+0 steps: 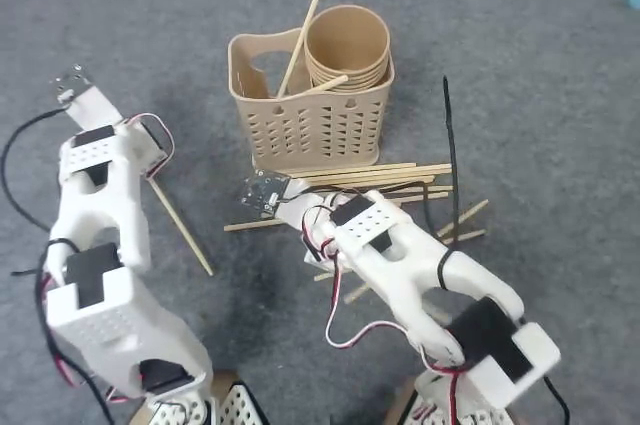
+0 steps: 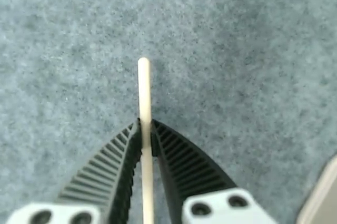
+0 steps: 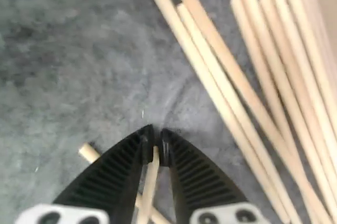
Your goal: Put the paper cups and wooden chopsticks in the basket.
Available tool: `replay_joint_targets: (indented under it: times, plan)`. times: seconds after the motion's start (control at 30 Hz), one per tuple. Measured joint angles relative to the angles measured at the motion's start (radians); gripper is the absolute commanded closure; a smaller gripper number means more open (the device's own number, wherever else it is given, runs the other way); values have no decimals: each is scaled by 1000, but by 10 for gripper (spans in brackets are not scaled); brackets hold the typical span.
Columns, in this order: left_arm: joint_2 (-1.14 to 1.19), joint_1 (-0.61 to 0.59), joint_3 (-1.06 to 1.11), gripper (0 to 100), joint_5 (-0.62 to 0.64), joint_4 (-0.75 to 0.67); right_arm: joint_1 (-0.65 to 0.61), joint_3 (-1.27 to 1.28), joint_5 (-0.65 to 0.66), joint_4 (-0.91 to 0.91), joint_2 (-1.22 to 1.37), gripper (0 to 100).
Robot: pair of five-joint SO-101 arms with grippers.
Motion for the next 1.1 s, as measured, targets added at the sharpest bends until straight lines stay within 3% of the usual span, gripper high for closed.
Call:
replay_joint_targets:
  times: [0.3,0.5,0.87,1.1]
  plan:
    - [0,0,0,987,0,0,5,0,2,201,-396,990]
    - [0,0,0,987,0,0,46,0,-15,229,-672,990]
    - [0,0,0,987,0,0,98,-40,-485,51,-1063,990]
    - [0,0,0,987,0,0,100,-40,-569,-212,-1089,990]
